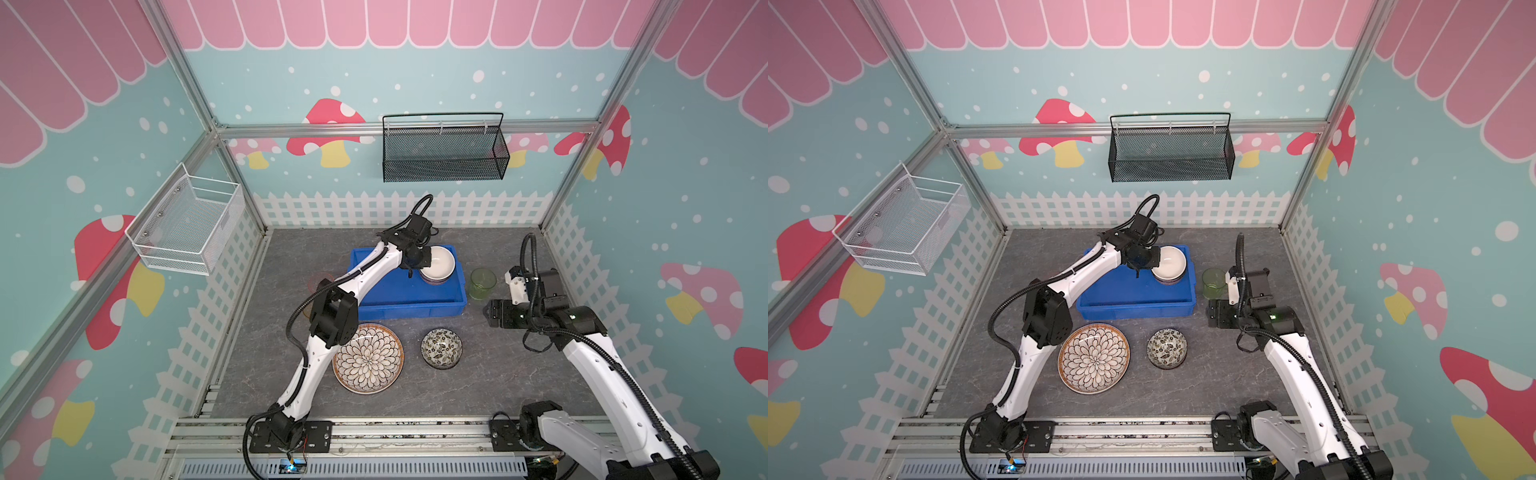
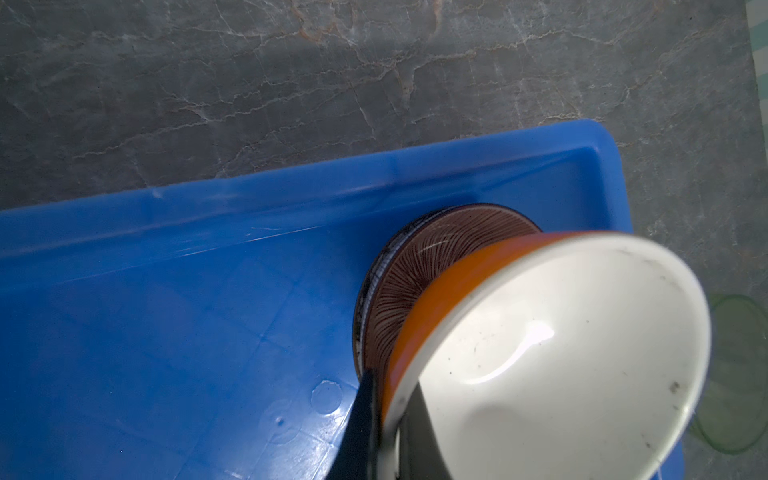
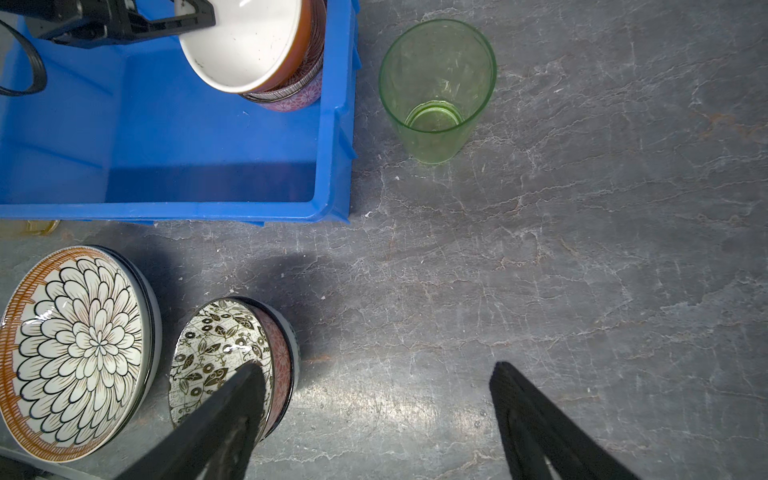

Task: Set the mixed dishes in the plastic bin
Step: 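Carry the white bowl into the bin and lower it onto the striped bowl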

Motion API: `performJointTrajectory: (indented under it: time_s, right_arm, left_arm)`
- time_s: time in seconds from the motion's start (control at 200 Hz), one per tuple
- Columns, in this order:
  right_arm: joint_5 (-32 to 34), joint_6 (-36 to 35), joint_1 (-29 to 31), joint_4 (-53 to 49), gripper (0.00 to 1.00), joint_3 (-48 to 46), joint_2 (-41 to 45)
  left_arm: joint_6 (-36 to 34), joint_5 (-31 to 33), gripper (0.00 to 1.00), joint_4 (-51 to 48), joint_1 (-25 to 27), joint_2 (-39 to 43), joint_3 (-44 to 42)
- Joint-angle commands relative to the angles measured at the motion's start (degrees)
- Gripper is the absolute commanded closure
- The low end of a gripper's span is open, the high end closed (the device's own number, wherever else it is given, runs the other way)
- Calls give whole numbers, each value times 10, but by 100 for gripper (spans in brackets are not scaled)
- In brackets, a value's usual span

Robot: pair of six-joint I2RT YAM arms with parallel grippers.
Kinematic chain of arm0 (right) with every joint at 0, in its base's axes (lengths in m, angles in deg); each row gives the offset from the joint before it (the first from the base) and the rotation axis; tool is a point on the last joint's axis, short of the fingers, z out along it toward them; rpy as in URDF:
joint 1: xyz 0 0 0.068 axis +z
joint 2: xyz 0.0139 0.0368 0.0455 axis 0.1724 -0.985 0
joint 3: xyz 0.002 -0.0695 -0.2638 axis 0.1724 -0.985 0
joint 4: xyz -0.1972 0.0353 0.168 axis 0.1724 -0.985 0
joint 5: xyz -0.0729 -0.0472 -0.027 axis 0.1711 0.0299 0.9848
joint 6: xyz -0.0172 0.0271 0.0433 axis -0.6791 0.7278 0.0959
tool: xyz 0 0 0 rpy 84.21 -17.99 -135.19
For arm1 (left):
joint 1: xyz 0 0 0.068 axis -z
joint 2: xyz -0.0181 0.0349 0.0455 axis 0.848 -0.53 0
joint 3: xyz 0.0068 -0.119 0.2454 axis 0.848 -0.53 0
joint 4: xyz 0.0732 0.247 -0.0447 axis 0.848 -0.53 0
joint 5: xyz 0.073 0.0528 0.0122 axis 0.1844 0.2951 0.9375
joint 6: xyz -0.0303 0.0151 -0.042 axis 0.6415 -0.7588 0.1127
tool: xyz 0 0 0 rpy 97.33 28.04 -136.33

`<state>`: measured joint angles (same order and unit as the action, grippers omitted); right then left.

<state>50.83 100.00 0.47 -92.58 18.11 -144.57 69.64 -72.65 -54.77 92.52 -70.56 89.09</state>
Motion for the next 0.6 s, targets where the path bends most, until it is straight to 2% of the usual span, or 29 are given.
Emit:
performJointTrajectory:
  time_s: [0.0,0.33,0.595]
  right_arm:
    - [-6,-9,-5,1,12,-11,1]
    - [-9,-9,-7,2,12,-13,3]
    - [-12,-9,-9,2,12,-13,5]
  left_arm:
    - [5,-14,100,7,-4,-18,30]
    - [10,-23,96,7,-5,-27,39]
    - [11,-25,85,7,-5,-27,38]
